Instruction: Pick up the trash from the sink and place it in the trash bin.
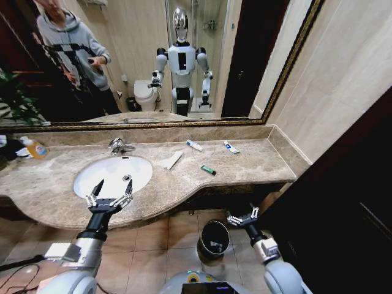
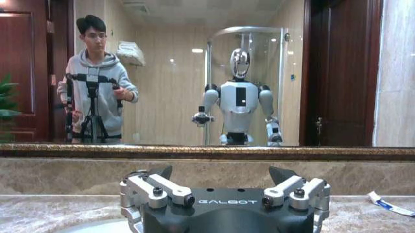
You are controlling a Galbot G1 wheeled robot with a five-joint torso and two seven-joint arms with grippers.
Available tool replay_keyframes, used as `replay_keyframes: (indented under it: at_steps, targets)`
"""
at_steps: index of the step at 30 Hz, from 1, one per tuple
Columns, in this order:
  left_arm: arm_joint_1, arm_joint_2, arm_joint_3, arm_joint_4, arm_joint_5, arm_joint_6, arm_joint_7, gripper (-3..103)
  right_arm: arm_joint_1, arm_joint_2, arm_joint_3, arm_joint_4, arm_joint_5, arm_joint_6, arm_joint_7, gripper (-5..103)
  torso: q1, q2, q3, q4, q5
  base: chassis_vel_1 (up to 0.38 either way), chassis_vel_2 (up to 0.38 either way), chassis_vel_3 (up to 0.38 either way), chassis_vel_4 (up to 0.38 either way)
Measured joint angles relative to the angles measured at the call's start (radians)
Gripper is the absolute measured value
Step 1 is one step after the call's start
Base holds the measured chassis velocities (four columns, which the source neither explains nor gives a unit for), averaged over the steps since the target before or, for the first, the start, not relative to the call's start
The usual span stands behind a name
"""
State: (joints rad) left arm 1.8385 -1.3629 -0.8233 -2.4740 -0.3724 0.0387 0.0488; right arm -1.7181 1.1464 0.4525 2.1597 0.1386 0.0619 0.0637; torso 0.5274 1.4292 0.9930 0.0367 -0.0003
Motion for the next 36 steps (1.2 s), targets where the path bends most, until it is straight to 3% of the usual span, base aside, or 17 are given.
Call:
replay_keyframes:
  at_steps: [8, 14, 19, 24, 36]
  targets:
    - [0.000, 0.000, 0.000, 0.000, 0.000, 0.000, 0.000, 100, 0.174, -0.038, -0.054, -0.049, 0.035, -0.051, -0.034, 100, 0.000, 0.000, 0.000, 0.0002, 0.0004, 0.000, 0.000, 0.000, 0.000]
    - [0.000, 0.000, 0.000, 0.000, 0.000, 0.000, 0.000, 100, 0.295, -0.070, -0.095, -0.122, 0.131, -0.081, -0.094, 100, 0.000, 0.000, 0.000, 0.0001, 0.0001, 0.000, 0.000, 0.000, 0.000]
    - [0.000, 0.000, 0.000, 0.000, 0.000, 0.000, 0.000, 100, 0.433, -0.056, -0.153, -0.231, 0.149, -0.064, -0.145, 100, 0.000, 0.000, 0.000, 0.0003, 0.0003, 0.000, 0.000, 0.000, 0.000]
    - [0.000, 0.000, 0.000, 0.000, 0.000, 0.000, 0.000, 100, 0.547, -0.039, -0.211, -0.327, 0.170, -0.081, -0.145, 100, 0.000, 0.000, 0.000, 0.0002, 0.0002, 0.000, 0.000, 0.000, 0.000]
    - [0.000, 0.000, 0.000, 0.000, 0.000, 0.000, 0.000, 100, 0.682, -0.014, -0.278, -0.500, 0.153, -0.080, -0.148, 100, 0.000, 0.000, 0.000, 0.0001, 0.0002, 0.000, 0.000, 0.000, 0.000]
